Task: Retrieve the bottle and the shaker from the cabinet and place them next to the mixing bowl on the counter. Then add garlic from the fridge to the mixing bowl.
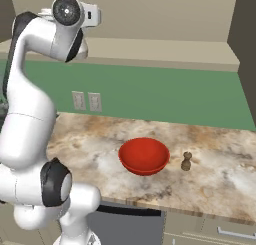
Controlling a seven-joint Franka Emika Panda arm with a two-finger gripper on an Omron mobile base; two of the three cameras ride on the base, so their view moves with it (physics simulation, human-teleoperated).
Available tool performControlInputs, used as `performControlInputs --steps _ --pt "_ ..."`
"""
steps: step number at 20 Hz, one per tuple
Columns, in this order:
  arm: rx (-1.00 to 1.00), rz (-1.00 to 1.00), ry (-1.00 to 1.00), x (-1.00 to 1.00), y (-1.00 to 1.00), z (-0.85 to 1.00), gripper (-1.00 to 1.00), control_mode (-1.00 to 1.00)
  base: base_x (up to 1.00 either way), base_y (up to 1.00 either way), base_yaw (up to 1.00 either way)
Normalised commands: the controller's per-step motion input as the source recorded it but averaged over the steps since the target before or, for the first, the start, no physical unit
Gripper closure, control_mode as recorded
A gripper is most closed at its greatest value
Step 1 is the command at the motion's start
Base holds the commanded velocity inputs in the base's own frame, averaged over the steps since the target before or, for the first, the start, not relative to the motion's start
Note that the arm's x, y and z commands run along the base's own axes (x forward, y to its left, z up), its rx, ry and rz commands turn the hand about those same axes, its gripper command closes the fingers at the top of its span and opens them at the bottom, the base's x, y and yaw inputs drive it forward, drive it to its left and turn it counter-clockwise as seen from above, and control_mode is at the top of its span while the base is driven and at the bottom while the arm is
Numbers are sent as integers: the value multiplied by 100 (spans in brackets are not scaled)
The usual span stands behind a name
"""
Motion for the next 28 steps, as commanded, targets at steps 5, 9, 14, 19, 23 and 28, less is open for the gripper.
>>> performControlInputs --steps 5,9,14,19,23,28 --pt "0 16 -1 -100 -81 15 100 -100 0 0 0" --pt "0 14 0 -100 -78 20 100 -100 0 0 0" --pt "0 15 1 -100 -78 11 100 -100 0 0 0" --pt "-1 19 0 -94 -97 -34 100 -100 0 0 0" --pt "-8 18 0 -61 -88 -59 100 -100 0 0 0" --pt "-19 12 0 -14 -56 -77 100 -100 0 0 0"
